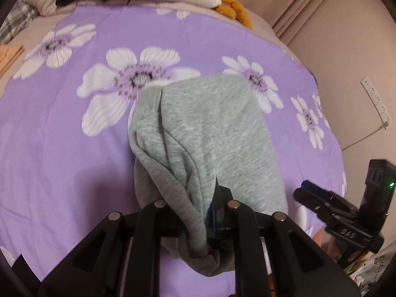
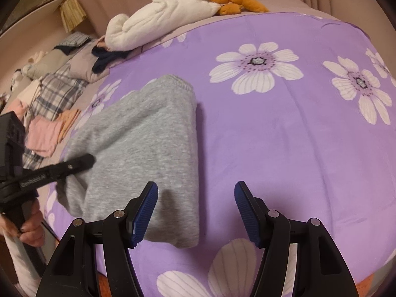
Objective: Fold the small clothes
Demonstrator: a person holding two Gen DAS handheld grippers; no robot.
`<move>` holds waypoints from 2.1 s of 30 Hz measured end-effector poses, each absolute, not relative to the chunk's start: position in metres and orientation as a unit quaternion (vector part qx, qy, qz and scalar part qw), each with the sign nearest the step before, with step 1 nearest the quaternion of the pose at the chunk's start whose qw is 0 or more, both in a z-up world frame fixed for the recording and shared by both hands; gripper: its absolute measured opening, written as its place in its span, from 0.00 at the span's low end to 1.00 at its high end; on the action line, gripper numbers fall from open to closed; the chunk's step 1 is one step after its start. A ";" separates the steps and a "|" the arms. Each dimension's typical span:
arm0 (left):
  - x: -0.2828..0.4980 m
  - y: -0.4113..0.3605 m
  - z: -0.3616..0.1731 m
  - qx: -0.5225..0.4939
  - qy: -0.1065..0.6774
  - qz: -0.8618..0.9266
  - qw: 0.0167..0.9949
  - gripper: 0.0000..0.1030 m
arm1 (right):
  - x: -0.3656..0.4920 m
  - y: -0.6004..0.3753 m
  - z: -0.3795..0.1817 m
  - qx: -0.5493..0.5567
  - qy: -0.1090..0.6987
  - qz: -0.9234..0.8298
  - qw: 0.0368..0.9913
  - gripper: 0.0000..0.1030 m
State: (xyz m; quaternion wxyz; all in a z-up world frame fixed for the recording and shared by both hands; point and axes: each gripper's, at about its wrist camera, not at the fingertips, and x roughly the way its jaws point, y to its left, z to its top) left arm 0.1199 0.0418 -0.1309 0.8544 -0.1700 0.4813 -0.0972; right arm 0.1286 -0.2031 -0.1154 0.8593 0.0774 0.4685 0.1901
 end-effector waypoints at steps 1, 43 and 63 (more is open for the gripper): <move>0.121 0.041 -0.137 -0.164 0.487 -0.092 0.853 0.16 | 0.129 -0.201 -0.117 0.076 0.471 0.193 0.858 0.62; 0.130 0.034 -0.186 -0.227 0.513 -0.093 0.823 0.97 | 0.184 -0.165 -0.157 0.138 0.526 0.272 0.794 0.86; 0.141 0.005 -0.162 -0.202 0.488 -0.105 0.843 0.32 | 0.193 -0.152 -0.168 0.172 0.536 0.324 0.760 0.46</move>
